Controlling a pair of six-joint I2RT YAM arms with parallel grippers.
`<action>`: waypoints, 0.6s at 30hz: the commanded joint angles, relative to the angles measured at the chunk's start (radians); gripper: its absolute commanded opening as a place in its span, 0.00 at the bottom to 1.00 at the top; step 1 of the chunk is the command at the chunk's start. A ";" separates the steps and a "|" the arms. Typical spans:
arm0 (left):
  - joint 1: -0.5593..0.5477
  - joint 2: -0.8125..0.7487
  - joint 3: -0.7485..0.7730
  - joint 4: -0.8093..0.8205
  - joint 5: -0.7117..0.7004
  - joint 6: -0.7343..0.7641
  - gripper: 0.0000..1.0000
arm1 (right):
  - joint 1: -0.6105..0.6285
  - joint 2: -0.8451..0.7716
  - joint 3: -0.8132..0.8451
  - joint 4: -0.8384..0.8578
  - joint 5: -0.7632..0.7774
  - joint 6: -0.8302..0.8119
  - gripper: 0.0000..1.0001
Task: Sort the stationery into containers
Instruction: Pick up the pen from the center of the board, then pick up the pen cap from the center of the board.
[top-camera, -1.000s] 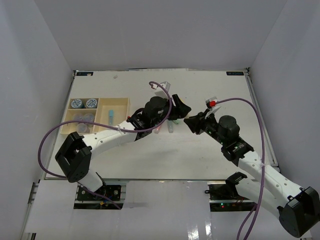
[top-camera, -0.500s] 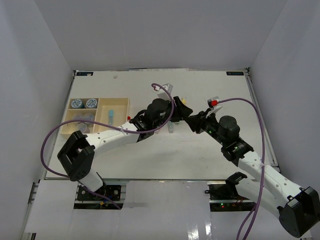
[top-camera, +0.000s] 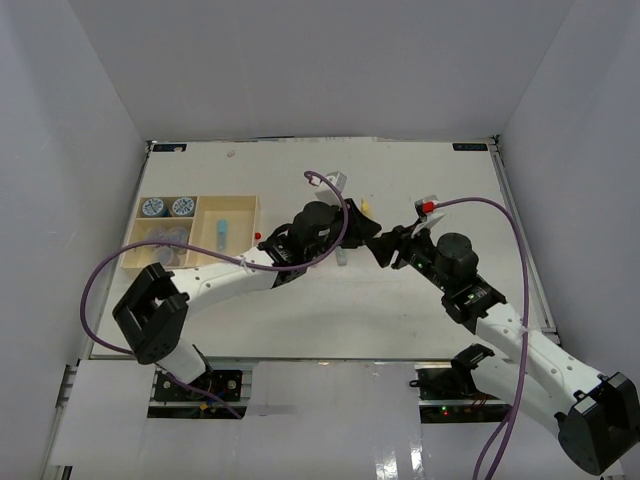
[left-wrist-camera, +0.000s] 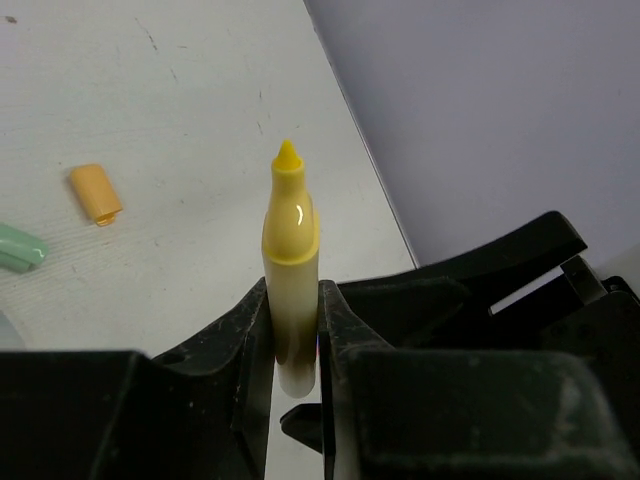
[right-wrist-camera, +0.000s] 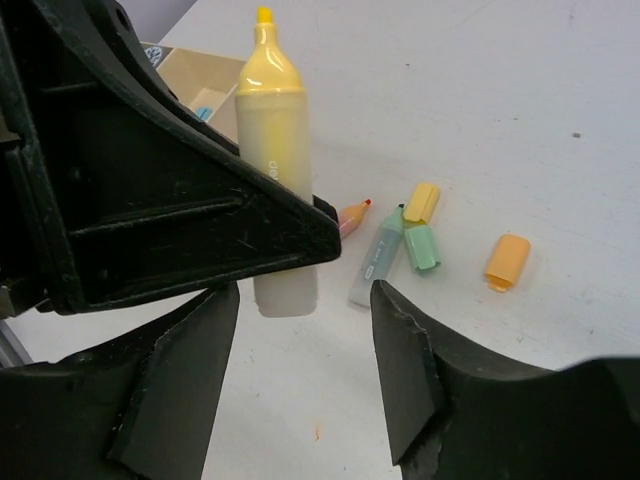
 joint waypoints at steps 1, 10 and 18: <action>0.036 -0.093 -0.024 -0.006 0.002 0.059 0.13 | 0.001 -0.014 0.009 0.006 0.015 -0.009 0.63; 0.360 -0.270 -0.079 -0.193 0.278 0.256 0.17 | -0.001 0.064 0.110 -0.200 0.058 -0.080 0.94; 0.564 -0.348 -0.065 -0.396 0.487 0.476 0.17 | -0.006 0.420 0.480 -0.452 0.021 -0.180 0.92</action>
